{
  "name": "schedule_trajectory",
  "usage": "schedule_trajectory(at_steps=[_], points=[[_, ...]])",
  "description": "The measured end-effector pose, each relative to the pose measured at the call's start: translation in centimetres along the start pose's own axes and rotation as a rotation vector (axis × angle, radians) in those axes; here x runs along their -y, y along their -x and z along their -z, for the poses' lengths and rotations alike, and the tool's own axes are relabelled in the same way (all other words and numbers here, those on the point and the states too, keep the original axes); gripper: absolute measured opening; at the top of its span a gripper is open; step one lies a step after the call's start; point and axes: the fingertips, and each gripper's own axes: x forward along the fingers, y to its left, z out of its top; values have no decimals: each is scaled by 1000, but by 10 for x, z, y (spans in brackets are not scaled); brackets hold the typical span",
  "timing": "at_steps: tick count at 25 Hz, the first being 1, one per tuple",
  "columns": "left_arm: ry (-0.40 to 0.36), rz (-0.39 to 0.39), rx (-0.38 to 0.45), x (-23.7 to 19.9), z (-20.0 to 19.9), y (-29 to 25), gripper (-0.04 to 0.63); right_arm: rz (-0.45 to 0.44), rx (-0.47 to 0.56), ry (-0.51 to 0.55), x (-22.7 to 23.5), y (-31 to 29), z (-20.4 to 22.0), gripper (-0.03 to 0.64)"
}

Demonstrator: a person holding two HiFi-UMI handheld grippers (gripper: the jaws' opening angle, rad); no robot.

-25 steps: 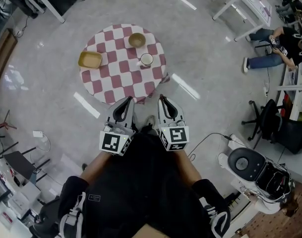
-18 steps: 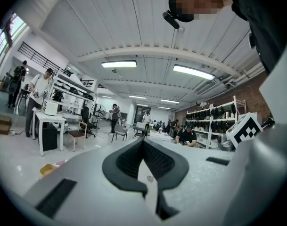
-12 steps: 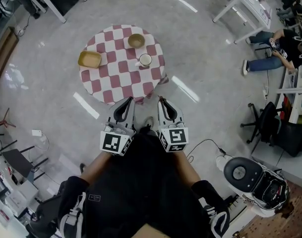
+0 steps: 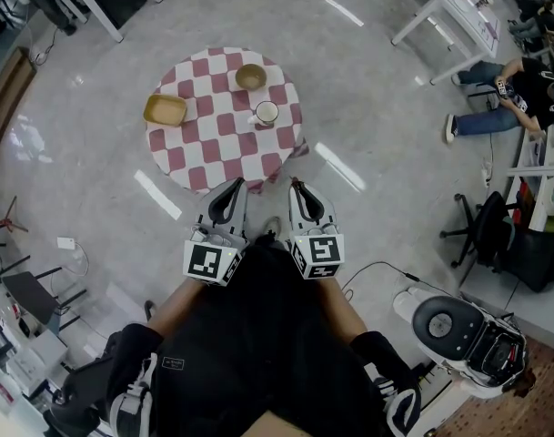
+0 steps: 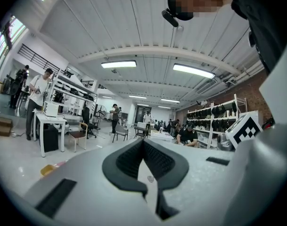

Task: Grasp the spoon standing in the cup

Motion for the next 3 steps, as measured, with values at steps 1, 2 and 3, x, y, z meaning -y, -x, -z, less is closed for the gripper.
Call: schedule_trajectory(at_steps=[1,2,3], points=[[0,1,-1,0,0,0,8,0,1,0,0,0,-1,55],[-1,1,-1,1,-1,0,8,0,1,-1,0,1,-1,55],[-2,2,-2,1,-1,0,8,0,1,-1,0,1,-1,55]])
